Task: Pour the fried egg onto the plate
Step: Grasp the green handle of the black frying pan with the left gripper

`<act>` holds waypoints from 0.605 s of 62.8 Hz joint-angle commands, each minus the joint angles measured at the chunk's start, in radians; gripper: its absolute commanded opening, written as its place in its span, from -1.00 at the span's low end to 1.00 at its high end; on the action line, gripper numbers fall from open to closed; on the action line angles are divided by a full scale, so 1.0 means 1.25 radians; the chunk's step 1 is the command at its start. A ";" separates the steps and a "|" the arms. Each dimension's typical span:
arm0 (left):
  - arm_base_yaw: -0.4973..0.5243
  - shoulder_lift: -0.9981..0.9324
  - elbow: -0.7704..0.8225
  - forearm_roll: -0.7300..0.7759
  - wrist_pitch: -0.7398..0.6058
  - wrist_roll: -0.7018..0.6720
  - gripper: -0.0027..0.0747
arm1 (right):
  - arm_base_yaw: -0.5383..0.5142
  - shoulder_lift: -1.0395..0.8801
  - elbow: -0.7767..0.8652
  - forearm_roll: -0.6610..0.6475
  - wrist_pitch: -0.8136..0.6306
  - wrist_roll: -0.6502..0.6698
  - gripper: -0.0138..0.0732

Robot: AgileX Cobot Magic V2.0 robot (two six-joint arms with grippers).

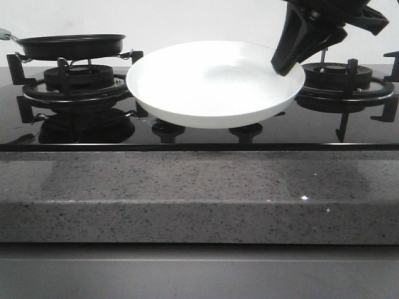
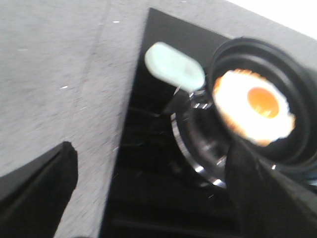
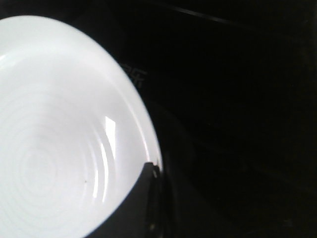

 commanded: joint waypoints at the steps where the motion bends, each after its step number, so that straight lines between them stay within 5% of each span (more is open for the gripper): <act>1: 0.004 0.038 -0.071 -0.117 0.006 0.036 0.61 | -0.001 -0.035 -0.021 0.017 -0.036 -0.004 -0.95; 38: 0.004 0.343 -0.281 -0.425 0.172 0.063 0.61 | -0.001 -0.035 -0.021 0.017 -0.036 -0.004 -0.95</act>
